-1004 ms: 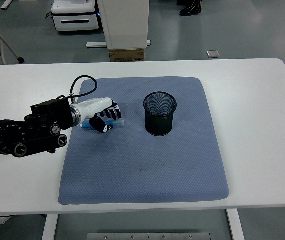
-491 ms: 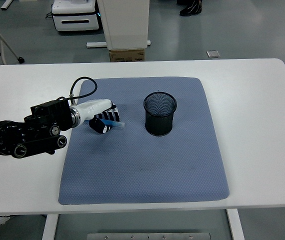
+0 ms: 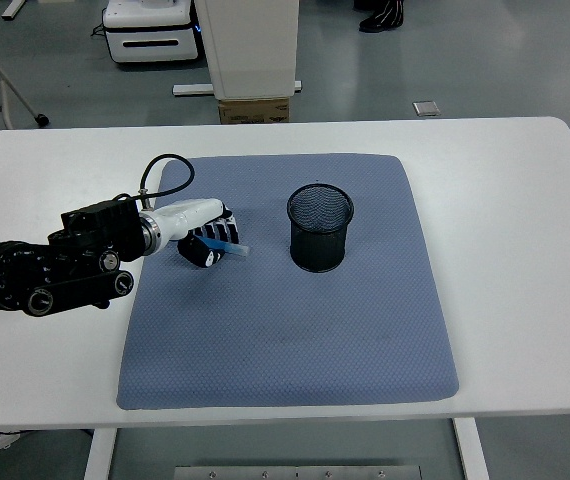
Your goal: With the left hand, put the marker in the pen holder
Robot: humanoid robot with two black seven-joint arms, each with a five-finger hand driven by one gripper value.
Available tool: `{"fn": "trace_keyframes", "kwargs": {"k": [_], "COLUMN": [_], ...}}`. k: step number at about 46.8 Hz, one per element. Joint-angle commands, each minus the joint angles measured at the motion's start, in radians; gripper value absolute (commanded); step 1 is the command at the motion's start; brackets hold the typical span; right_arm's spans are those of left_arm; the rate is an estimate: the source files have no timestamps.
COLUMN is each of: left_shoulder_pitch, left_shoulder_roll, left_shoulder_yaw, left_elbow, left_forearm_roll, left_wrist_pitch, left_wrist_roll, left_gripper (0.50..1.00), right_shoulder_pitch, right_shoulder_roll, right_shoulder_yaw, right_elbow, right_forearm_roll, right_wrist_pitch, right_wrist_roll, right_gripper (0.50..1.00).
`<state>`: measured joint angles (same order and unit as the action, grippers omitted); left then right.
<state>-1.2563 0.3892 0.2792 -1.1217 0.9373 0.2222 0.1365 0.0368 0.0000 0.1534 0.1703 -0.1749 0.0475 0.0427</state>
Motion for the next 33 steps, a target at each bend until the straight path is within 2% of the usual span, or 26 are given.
{"fn": "trace_keyframes", "kwargs": {"k": [1,33], "left_shoulder_pitch": [-0.005,-0.035], "left_shoulder_roll": [0.002,0.002], "left_shoulder_yaw": [-0.002,-0.04], "left_elbow": [0.01,0.102], "left_forearm_roll": [-0.002,-0.038], "left_wrist_pitch": [0.0,-0.003], "left_wrist_roll": [0.0,-0.006], "left_gripper": [0.5,0.5], "right_shoulder_pitch": [0.0,0.0], "right_shoulder_roll": [0.0,0.0], "right_shoulder_yaw": [0.0,0.0], "right_elbow": [0.0,0.0], "right_forearm_roll": [0.0,0.0], "right_wrist_pitch": [0.0,0.0], "right_wrist_roll": [0.0,0.0], "right_gripper": [1.0,1.0]}}
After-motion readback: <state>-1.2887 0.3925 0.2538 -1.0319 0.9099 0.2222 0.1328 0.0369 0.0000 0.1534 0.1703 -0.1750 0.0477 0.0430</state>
